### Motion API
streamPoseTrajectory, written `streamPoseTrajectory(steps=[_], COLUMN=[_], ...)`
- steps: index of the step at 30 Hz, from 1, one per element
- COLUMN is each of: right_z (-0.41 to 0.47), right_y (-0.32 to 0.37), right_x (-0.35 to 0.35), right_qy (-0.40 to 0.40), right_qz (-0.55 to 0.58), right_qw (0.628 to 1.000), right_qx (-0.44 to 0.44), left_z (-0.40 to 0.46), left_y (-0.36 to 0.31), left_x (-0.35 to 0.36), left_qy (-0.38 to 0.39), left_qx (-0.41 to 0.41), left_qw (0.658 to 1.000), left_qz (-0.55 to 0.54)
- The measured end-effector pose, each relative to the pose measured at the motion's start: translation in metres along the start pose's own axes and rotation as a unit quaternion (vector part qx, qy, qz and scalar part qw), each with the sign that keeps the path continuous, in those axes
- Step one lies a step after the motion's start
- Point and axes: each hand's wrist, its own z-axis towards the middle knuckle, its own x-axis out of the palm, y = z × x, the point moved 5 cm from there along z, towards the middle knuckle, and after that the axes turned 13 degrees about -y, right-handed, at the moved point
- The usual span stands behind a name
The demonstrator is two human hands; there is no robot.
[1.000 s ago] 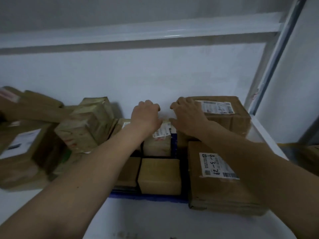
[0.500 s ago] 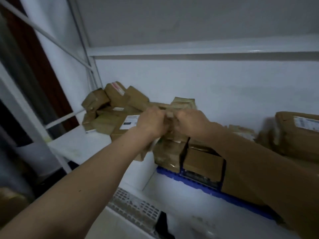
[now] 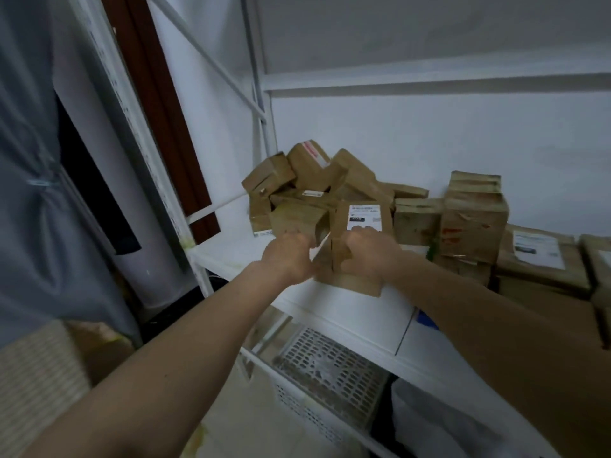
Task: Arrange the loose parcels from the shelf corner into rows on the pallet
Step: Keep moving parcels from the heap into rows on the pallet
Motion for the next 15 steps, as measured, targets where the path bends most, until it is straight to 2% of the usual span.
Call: streamPoseTrajectory(steps=[9, 15], right_z=[0.053, 0.094], right_y=[0.024, -0.002], right_x=[0.024, 0.039], right_qy=[-0.016, -0.057], right_qz=[0.003, -0.028], right_qw=[1.000, 0.997], right_qx=[0.020, 0.043], left_z=[0.031, 0.072], left_y=[0.065, 0.082], left_x=[0.023, 0.040], left_qy=[0.024, 0.058], left_qx=[-0.027, -0.025], left_qw=[0.999, 0.997], left_qz=[-0.028, -0.044])
